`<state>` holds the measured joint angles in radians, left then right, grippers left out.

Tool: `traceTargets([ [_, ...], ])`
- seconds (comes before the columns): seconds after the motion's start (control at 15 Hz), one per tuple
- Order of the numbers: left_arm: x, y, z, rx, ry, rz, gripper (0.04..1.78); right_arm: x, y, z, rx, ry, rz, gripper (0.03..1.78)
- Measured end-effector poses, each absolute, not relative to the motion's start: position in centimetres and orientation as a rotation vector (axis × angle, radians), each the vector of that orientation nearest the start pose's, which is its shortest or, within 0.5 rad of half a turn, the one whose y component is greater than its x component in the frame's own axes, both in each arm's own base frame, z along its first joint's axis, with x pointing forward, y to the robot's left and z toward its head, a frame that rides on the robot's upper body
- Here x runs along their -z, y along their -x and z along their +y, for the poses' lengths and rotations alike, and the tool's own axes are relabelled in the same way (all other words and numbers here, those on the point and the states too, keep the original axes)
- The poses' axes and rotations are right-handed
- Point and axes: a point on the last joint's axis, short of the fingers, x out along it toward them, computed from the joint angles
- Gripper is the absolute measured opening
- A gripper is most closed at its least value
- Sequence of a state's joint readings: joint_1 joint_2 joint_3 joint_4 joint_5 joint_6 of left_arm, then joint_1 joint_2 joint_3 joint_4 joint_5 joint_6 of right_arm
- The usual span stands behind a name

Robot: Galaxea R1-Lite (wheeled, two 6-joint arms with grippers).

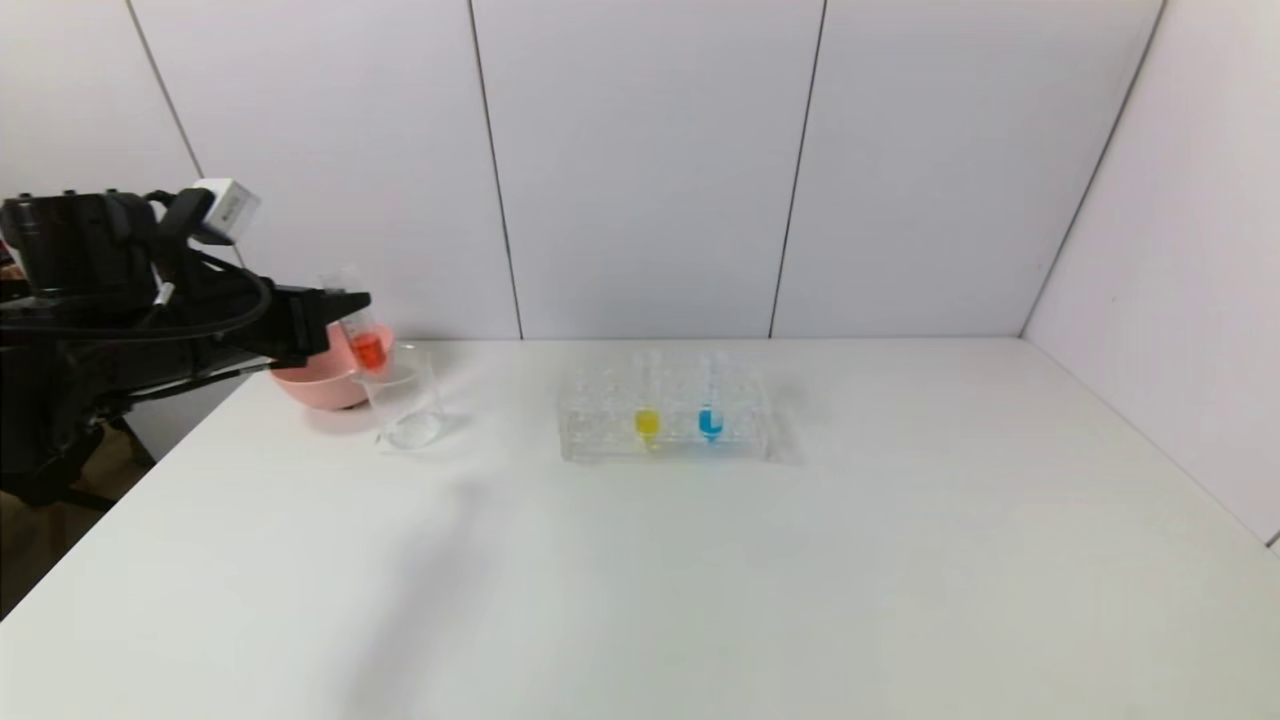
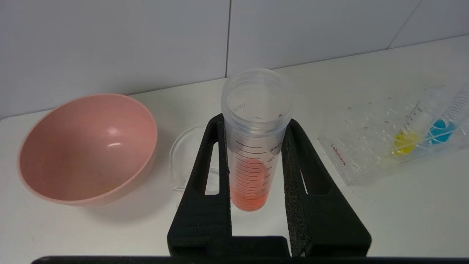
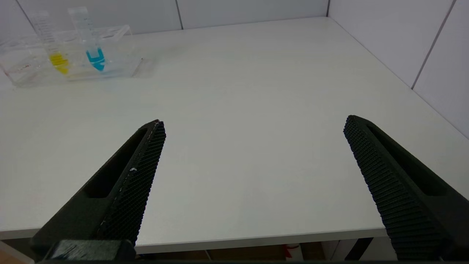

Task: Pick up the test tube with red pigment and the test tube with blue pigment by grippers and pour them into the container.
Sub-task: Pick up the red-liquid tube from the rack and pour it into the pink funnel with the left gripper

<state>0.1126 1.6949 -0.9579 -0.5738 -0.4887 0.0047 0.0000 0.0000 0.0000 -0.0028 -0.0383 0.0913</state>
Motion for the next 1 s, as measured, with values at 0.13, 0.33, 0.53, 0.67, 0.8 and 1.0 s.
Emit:
traceTargets([
  [0.13,-22.2,-30.8,6.5,0.453,0.045,0.135,0.43,-7.6,2.3,-0.1,0.038,-0.092,-0.005,1.77],
  [0.33,-21.3,-31.0,10.2,0.573,-0.02,0.108,0.43,-7.6,2.3,-0.1,0.038,-0.092,-0.005,1.77],
  [0.53,-20.1,-32.3,11.2,0.593,-0.051,0.114,0.43,-7.6,2.3,-0.1,0.038,-0.091,-0.005,1.77],
  [0.67,-20.1,-33.3,11.0,0.609,-0.062,0.117,0.43,-7.6,2.3,-0.1,0.038,-0.091,-0.005,1.77],
  [0.8,-20.6,-34.3,10.8,0.625,-0.084,0.131,0.43,-7.6,2.3,-0.1,0.038,-0.091,-0.004,1.77],
  [1.0,-22.5,-35.8,10.1,0.617,-0.13,0.169,0.43,-7.6,2.3,-0.1,0.039,-0.092,-0.005,1.77],
])
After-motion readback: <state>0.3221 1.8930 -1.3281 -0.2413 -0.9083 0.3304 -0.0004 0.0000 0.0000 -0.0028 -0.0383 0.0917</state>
